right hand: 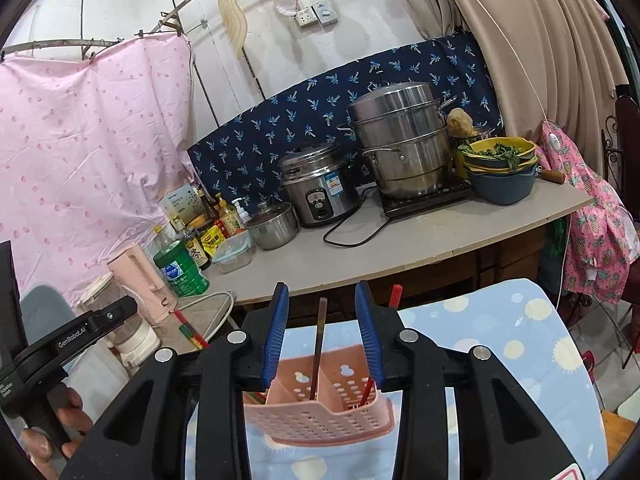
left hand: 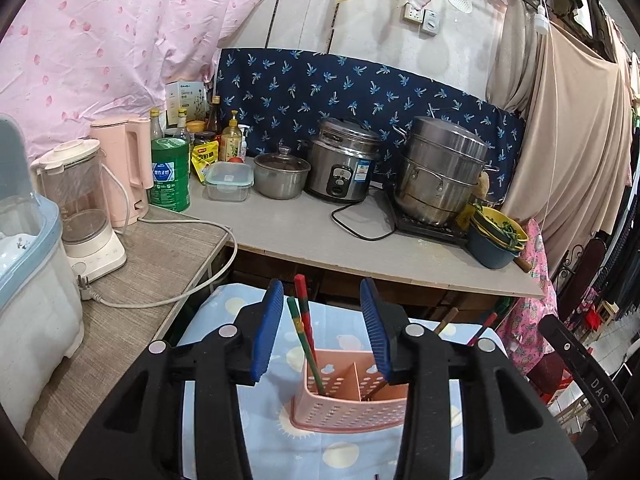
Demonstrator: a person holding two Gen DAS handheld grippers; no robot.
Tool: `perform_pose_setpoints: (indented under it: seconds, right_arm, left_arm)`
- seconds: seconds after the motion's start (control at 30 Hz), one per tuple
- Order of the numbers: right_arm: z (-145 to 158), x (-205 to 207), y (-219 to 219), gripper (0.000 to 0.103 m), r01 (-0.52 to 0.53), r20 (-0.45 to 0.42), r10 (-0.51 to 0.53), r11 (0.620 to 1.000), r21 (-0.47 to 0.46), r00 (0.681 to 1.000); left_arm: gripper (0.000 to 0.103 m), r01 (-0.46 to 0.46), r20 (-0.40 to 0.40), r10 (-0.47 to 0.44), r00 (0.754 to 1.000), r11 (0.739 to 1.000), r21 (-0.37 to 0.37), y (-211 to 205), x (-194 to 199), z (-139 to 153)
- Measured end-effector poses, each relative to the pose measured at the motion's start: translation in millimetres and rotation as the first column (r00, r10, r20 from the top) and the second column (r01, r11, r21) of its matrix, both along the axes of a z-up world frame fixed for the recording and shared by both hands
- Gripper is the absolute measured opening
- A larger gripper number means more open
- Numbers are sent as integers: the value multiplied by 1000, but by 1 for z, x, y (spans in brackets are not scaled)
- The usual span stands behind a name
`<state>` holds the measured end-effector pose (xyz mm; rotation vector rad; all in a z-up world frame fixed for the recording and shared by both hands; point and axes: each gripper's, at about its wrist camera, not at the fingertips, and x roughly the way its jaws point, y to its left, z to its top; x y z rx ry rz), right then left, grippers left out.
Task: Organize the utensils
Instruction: 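Open both tools to drop the chopsticks into the pink basket, then move both open tools back toward the remaining chopsticks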
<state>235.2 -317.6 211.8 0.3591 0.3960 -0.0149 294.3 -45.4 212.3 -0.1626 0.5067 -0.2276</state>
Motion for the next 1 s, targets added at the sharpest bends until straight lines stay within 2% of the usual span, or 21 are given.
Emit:
perform_pose_setpoints:
  seconds: [0.33, 0.73, 1.0]
  right_arm:
    - [-24, -52, 9, 36, -36, -67, 35, 999, -3, 997]
    - [-72, -123, 19, 36, -34, -177, 30, 999, -18, 984]
    - [-114, -160, 33, 36, -50, -272, 37, 998, -44, 962]
  left_arm:
    - [40, 21, -36, -20, 999, 999, 32, 14, -49, -23]
    - [40, 70, -146, -59, 987, 995, 67, 25, -113, -80]
    - [40, 91, -227, -70, 972, 992, 85, 28, -149, -121]
